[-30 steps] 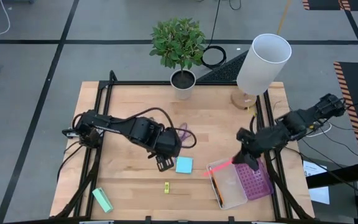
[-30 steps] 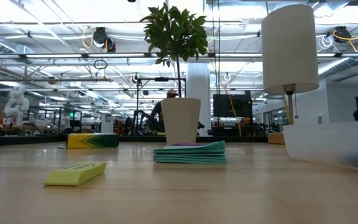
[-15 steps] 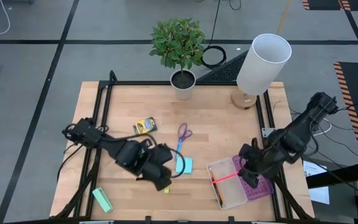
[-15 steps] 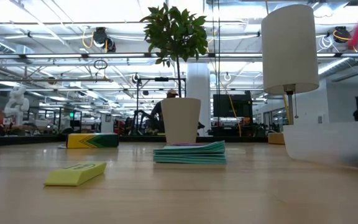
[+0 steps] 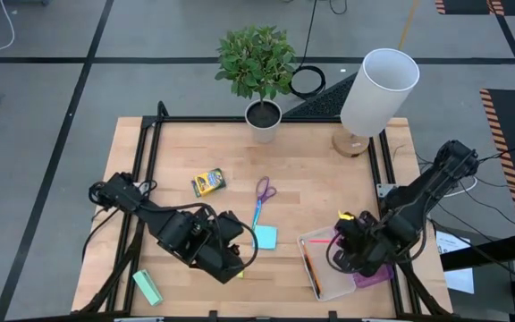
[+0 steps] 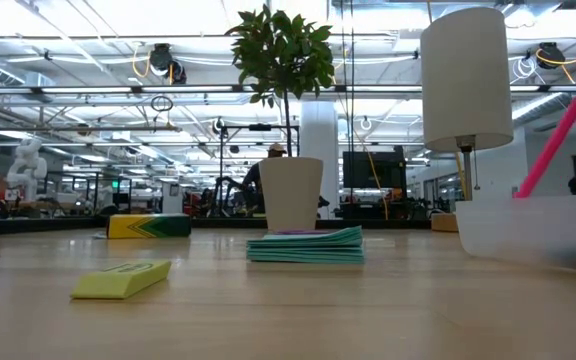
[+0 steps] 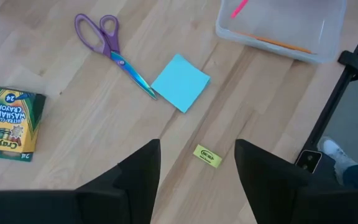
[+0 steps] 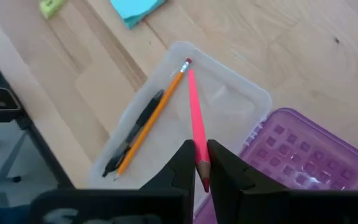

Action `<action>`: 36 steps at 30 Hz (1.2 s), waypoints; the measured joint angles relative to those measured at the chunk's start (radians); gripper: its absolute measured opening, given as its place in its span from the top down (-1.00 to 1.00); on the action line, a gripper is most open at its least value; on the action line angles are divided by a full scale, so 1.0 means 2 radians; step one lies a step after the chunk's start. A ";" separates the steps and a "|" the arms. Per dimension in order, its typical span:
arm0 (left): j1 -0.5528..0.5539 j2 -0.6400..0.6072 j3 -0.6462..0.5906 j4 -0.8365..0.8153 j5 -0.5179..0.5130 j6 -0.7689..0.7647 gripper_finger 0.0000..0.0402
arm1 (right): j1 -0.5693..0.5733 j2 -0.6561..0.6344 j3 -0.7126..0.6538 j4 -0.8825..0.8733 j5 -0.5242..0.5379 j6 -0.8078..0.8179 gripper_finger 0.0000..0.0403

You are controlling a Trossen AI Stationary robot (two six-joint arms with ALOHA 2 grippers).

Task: Pack school essentials
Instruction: Put the pink pencil into the purple supply box, then put the purple scissors into the purple supply box

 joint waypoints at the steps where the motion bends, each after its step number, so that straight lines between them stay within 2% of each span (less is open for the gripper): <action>1: 0.001 0.000 0.000 0.000 0.000 -0.002 -0.03 | 0.000 0.005 0.000 -0.001 0.000 0.001 0.90; 15: 0.010 0.000 0.000 0.012 0.000 -0.010 -0.03 | -0.001 0.045 0.000 0.011 0.016 0.024 0.89; 28: 0.010 0.000 0.000 0.012 0.002 -0.017 -0.03 | -0.001 0.060 0.000 0.044 0.011 0.026 0.57; 36: 0.010 0.000 0.000 0.011 -0.002 -0.011 -0.03 | -0.001 0.060 0.000 0.064 -0.027 0.026 0.47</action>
